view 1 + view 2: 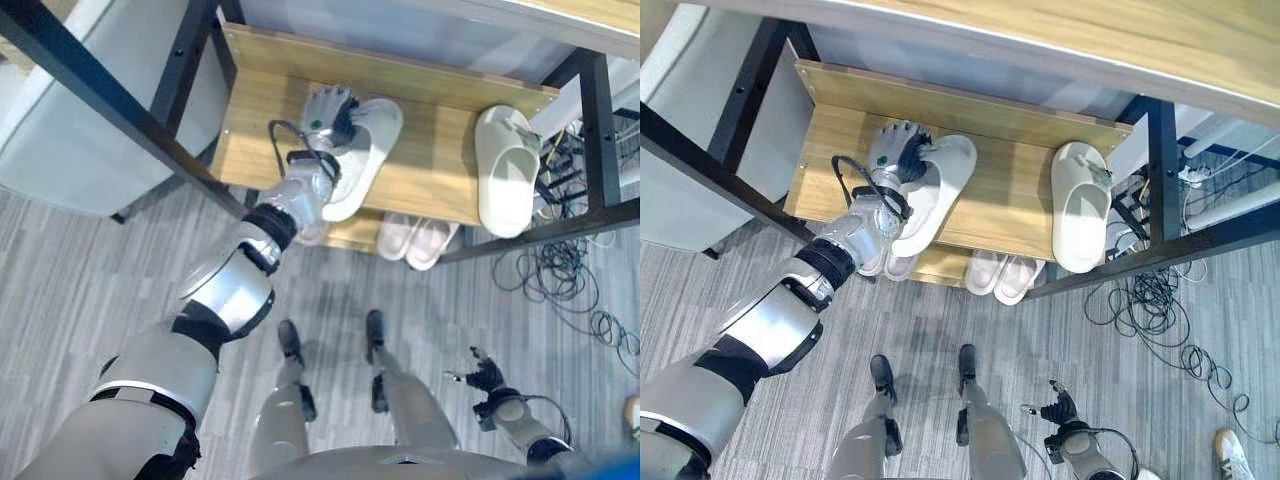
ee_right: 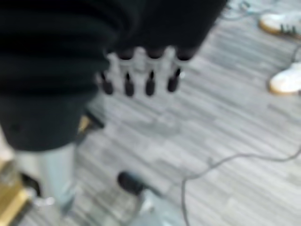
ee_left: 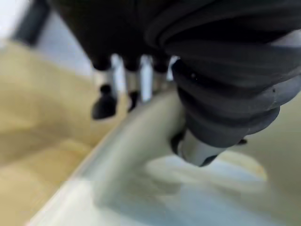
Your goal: Arrange the slippers neatly on the shoe rack.
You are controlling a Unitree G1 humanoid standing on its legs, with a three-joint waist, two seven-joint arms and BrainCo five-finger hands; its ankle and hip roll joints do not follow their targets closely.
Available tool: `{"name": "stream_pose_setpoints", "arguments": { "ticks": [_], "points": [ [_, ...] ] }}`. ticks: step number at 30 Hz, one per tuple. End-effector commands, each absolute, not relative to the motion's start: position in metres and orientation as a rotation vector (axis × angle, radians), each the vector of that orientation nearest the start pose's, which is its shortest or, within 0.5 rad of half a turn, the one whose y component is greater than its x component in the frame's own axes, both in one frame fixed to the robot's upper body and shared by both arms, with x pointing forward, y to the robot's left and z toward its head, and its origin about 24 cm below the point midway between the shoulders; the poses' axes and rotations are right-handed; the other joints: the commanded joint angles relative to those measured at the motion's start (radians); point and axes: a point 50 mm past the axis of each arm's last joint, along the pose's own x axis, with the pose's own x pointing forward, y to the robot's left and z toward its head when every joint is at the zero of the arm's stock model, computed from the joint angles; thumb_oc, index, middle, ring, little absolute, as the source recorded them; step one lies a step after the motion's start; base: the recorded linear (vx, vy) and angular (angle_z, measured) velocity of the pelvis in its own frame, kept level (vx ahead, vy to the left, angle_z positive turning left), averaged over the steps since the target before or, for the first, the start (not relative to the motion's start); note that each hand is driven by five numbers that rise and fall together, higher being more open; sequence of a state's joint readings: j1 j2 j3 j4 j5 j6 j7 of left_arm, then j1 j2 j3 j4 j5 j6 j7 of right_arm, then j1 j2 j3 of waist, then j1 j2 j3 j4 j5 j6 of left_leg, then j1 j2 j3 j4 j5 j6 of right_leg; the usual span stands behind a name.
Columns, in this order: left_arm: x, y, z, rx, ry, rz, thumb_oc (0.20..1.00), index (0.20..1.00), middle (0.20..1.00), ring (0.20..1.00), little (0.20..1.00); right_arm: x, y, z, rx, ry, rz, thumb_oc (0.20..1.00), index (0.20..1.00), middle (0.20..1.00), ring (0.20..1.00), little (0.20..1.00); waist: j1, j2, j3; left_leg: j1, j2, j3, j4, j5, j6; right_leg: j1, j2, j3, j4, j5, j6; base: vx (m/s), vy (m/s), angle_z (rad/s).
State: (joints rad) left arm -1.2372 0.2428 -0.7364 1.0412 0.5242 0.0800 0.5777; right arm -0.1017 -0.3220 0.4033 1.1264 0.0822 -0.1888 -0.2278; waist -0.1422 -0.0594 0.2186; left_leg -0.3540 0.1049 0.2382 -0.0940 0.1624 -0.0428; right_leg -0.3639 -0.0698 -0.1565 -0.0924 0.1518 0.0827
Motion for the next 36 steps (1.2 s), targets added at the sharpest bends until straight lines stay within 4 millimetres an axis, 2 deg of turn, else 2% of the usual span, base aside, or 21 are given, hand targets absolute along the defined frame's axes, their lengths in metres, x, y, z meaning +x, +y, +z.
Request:
{"name": "stream_pose_setpoints", "arguments": {
  "ticks": [1,2,4,5,10,12,13,24,30,36],
  "points": [
    [0.41,0.069,0.284,1.341,-0.782,0.386,0.2,0.2,0.2,0.2,0.2,0.182,-0.254,-0.113,-0.61,0.743,-0.076,1.0,1.0,1.0,1.0,1.0,0.019,0.032,0.074,-0.022,-0.007,-0.096,0.007,-0.049,-0.044,-0.026,-0.047,-0.035,0.046,-0.037,0.074,0.02,-0.035,-0.13],
    [0.41,0.065,0.29,1.418,-0.819,0.405,0.2,0.2,0.2,0.2,0.2,0.184,-0.258,-0.111,-0.618,0.74,-0.089,1.0,1.0,1.0,1.0,1.0,0.017,0.036,0.076,-0.017,-0.003,-0.089,0.007,-0.054,-0.045,-0.024,-0.044,-0.03,0.047,-0.041,0.075,0.02,-0.021,-0.09],
    [0.41,0.063,0.294,1.46,-0.827,0.414,0.2,0.2,0.2,0.2,0.2,0.187,-0.258,-0.11,-0.629,0.732,-0.086,1.0,1.0,1.0,1.0,1.0,0.013,0.04,0.073,-0.021,0.0,-0.085,0.007,-0.048,-0.046,-0.03,-0.043,-0.027,0.046,-0.037,0.074,0.01,-0.024,-0.06],
    [0.41,0.065,0.305,1.495,-0.841,0.452,0.2,0.2,0.2,0.2,0.2,0.191,-0.259,-0.107,-0.645,0.718,-0.081,1.0,1.0,1.0,1.0,1.0,0.008,0.044,0.071,-0.02,0.004,-0.08,0.007,-0.051,-0.048,-0.032,-0.039,-0.024,0.045,-0.039,0.074,0.01,-0.027,-0.07],
    [0.412,0.075,0.315,1.523,-0.806,0.488,0.2,0.2,0.2,0.2,0.2,0.193,-0.263,-0.105,-0.658,0.712,-0.087,1.0,1.0,1.0,1.0,1.0,-0.007,0.05,0.063,-0.02,0.013,-0.069,0.007,-0.051,-0.053,-0.045,-0.033,-0.014,0.048,-0.038,0.072,0.02,-0.033,-0.1],
    [0.414,0.076,0.312,1.518,-0.782,0.484,0.2,0.2,0.2,0.2,0.2,0.188,-0.262,-0.107,-0.659,0.72,-0.085,1.0,1.0,1.0,1.0,1.0,-0.016,0.053,0.058,-0.016,0.018,-0.061,0.007,-0.051,-0.054,-0.048,-0.028,-0.003,0.049,-0.038,0.07,0.02,-0.025,-0.04],
    [0.414,0.07,0.307,1.493,-0.772,0.455,0.2,0.2,0.2,0.2,0.2,0.185,-0.261,-0.11,-0.652,0.732,-0.085,1.0,1.0,1.0,1.0,1.0,-0.019,0.058,0.056,-0.013,0.02,-0.058,0.007,-0.051,-0.055,-0.049,-0.026,0.001,0.052,-0.043,0.067,0.03,-0.043,-0.13],
    [0.412,0.049,0.289,1.434,-0.761,0.392,0.2,0.2,0.2,0.2,0.2,0.182,-0.26,-0.112,-0.665,0.742,-0.083,1.0,1.0,1.0,1.0,1.0,-0.026,0.083,0.061,0.003,0.031,-0.038,0.007,-0.053,-0.06,-0.053,-0.017,0.012,0.063,-0.056,0.057,0.02,-0.036,-0.06],
    [0.412,0.05,0.284,1.418,-0.744,0.387,0.2,0.2,0.2,0.2,0.2,0.187,-0.262,-0.109,-0.677,0.735,-0.094,1.0,1.0,1.0,1.0,1.0,-0.028,0.093,0.063,0.004,0.035,-0.03,0.007,-0.05,-0.063,-0.057,-0.015,0.018,0.064,-0.058,0.056,0.01,-0.021,-0.04],
    [0.416,0.059,0.27,1.358,-0.649,0.39,0.2,0.2,0.2,0.2,0.2,0.183,-0.264,-0.111,-0.686,0.751,-0.107,1.0,1.0,1.0,1.0,1.0,-0.038,0.102,0.059,0.009,0.039,-0.01,0.007,-0.05,-0.066,-0.068,-0.009,0.031,0.068,-0.057,0.053,0.02,-0.022,-0.08]
  ]
}}
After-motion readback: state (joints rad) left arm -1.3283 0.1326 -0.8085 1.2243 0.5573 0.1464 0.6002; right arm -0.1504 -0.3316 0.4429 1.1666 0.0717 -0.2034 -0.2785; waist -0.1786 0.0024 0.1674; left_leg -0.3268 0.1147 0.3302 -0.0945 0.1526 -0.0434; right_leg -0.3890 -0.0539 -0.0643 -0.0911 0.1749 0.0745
